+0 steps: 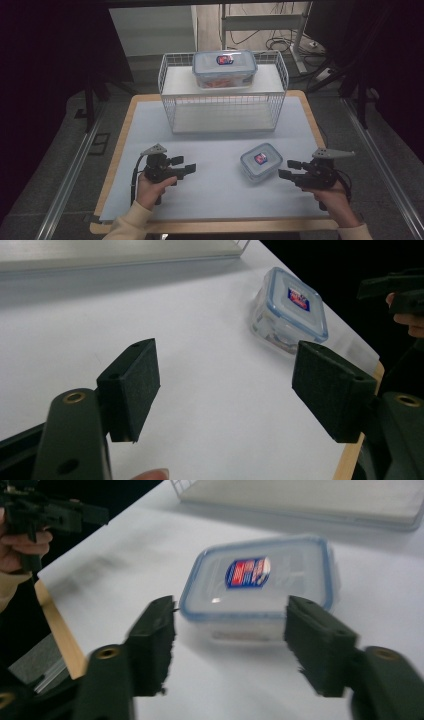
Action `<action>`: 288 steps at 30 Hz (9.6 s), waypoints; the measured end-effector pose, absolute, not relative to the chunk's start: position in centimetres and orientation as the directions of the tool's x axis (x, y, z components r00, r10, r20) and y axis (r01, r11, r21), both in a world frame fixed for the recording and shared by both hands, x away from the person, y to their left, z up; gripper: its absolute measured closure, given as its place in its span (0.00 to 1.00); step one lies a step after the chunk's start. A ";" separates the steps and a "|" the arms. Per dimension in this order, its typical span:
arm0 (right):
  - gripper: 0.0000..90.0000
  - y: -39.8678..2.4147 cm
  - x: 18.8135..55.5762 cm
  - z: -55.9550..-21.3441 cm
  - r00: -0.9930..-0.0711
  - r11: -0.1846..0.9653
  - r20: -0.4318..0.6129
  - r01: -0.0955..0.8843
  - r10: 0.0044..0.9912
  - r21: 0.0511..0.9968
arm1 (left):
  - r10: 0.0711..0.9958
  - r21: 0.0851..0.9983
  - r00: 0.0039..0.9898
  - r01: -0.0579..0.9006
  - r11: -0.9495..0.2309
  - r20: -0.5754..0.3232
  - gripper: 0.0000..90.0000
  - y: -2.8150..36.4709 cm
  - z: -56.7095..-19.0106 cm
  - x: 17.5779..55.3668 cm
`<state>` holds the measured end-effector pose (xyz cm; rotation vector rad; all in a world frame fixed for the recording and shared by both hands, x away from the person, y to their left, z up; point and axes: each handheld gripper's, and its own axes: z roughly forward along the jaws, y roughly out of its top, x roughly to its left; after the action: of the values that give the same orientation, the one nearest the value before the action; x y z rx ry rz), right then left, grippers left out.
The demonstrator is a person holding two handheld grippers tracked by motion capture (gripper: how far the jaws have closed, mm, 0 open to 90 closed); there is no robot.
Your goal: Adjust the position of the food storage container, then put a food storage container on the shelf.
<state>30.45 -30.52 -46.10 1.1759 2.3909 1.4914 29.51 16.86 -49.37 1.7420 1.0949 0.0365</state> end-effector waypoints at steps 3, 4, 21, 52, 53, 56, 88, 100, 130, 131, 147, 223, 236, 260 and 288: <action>0.61 -30.3 30.2 -46.6 -0.721 0.263 0.309 0.562 0.620 0.784 | 0.685 0.756 0.579 0.652 -0.063 -0.442 0.30 16.7 -49.8 29.2; 0.73 -29.9 30.1 -46.8 -0.737 0.307 0.288 0.557 0.612 0.772 | 0.684 0.752 0.577 0.657 -0.063 -0.447 0.30 16.6 -50.0 29.0; 1.00 -25.9 30.2 -49.3 -0.819 0.535 0.170 0.499 0.548 0.682 | 0.695 0.737 0.569 0.670 -0.082 -0.440 0.30 16.7 -51.1 28.9; 1.00 -19.7 33.0 -51.3 -0.795 0.543 0.089 0.486 0.599 0.685 | 0.702 0.722 0.551 0.688 -0.075 -0.452 0.30 17.0 -51.6 29.0; 1.00 -19.8 32.9 -51.2 -0.798 0.543 0.090 0.483 0.596 0.687 | 0.703 0.722 0.550 0.688 -0.076 -0.450 0.30 17.0 -51.7 29.0; 1.00 -20.8 32.3 -49.9 -0.803 0.522 0.089 0.464 0.590 0.716 | 0.705 0.721 0.548 0.689 -0.075 -0.450 0.30 17.1 -51.7 29.0; 1.00 -25.8 39.0 -50.6 -0.652 0.413 0.122 0.602 0.748 0.683 | 0.719 0.714 0.534 0.696 -0.074 -0.446 0.30 17.3 -52.2 29.5; 1.00 -21.4 38.4 -50.8 -0.720 0.463 0.139 0.568 0.680 0.680 | 0.722 0.709 0.527 0.702 -0.071 -0.449 0.30 17.5 -52.3 29.6; 1.00 -23.1 36.0 -49.7 -0.715 0.391 0.217 0.580 0.664 0.715 | 0.737 0.720 0.526 0.690 -0.079 -0.423 0.30 17.6 -52.1 29.5; 1.00 -23.2 35.8 -49.7 -0.716 0.391 0.220 0.582 0.663 0.713 | 0.739 0.720 0.525 0.690 -0.078 -0.423 0.30 17.7 -52.1 29.6; 0.40 -24.7 35.7 -49.4 -0.667 0.234 0.397 0.651 0.631 0.722 | 0.679 0.688 0.510 0.726 -0.010 -0.528 0.30 17.0 -51.3 30.4; 0.59 -21.3 36.7 -50.7 -0.635 0.183 0.556 0.730 0.536 0.658 | 0.613 0.683 0.572 0.727 -0.072 -0.545 0.57 10.6 -51.8 32.9; 0.60 -21.3 36.6 -50.0 -0.654 0.170 0.538 0.704 0.531 0.689 | 0.617 0.706 0.584 0.706 -0.064 -0.528 0.57 10.6 -50.8 32.8; 0.60 -21.1 37.7 -45.8 -0.700 0.155 0.490 0.641 0.519 0.752 | 0.620 0.751 0.610 0.658 -0.049 -0.494 0.57 11.0 -46.5 34.0; 0.60 -20.3 41.1 -36.0 -0.761 0.128 0.420 0.541 0.495 0.831 | 0.635 0.843 0.667 0.536 -0.047 -0.389 0.57 11.9 -36.4 37.0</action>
<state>41.08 -20.32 -35.96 1.0986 2.3899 1.7926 36.97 11.92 -36.39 1.7031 0.9566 0.1041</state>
